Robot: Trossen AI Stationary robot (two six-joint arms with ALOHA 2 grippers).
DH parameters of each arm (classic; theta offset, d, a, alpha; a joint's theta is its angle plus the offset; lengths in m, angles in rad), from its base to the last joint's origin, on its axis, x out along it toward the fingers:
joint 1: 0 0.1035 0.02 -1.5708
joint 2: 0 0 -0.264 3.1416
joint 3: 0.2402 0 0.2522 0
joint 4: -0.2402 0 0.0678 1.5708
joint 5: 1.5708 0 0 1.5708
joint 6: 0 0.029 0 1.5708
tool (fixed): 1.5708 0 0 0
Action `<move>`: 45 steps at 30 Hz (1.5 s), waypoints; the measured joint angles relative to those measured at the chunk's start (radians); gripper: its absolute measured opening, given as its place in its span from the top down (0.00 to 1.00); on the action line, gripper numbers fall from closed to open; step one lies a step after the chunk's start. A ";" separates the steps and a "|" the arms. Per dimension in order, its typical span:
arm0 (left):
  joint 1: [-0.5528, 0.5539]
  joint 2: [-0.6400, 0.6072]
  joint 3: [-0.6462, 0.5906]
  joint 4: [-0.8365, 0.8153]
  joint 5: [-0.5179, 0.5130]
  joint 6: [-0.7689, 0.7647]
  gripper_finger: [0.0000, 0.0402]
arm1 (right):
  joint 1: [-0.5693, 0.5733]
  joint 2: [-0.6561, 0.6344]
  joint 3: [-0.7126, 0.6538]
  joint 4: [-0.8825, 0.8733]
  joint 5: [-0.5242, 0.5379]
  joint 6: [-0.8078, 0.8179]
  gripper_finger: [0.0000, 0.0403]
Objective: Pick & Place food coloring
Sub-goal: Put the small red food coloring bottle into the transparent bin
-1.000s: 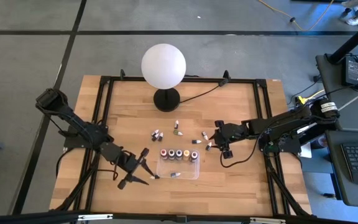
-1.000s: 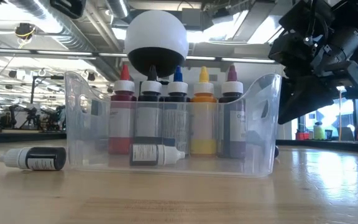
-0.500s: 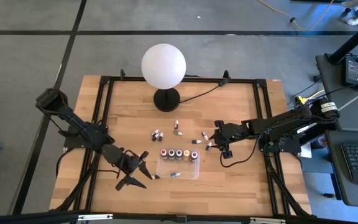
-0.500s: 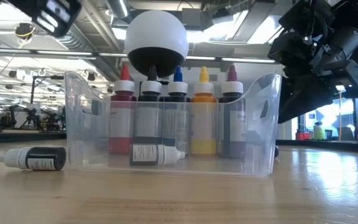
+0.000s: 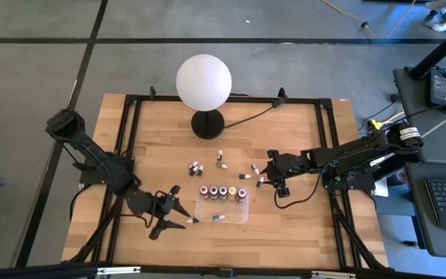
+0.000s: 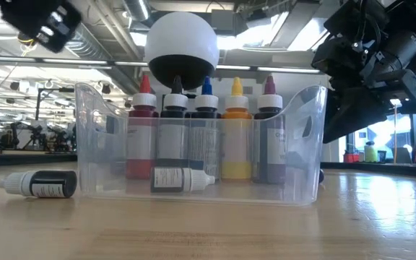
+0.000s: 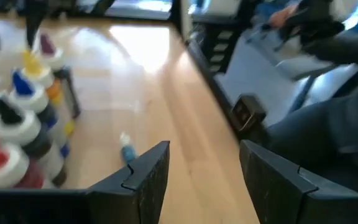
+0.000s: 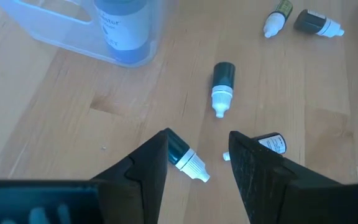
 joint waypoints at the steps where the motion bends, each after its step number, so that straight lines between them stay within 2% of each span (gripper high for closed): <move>1: -0.020 0.005 0.018 -0.048 -0.031 -0.019 0.53 | 0.000 0.000 0.000 0.000 0.000 0.000 0.57; 7: -0.121 0.097 0.108 -0.224 -0.241 -0.093 0.53 | 0.000 0.000 0.000 0.000 0.000 0.000 0.57; 15: -0.150 0.297 0.162 -0.223 -0.363 -0.123 0.53 | 0.000 0.000 0.000 0.000 0.005 0.023 0.57; 21: -0.134 0.403 0.175 -0.223 -0.389 -0.139 0.53 | 0.000 0.000 0.000 0.001 0.007 0.023 0.57; 26: -0.102 0.463 0.175 -0.222 -0.389 -0.218 0.53 | 0.000 0.000 0.000 0.002 0.007 0.023 0.57; 37: -0.050 0.532 0.176 -0.197 -0.276 -0.272 0.53 | 0.000 0.000 0.000 0.003 0.008 0.019 0.57; 41: -0.049 0.533 0.176 -0.195 -0.269 -0.263 0.58 | 0.000 0.000 0.000 0.003 0.008 0.019 0.57; 45: -0.049 0.534 0.176 -0.192 -0.262 -0.244 0.67 | 0.000 0.000 0.000 0.003 0.008 0.019 0.57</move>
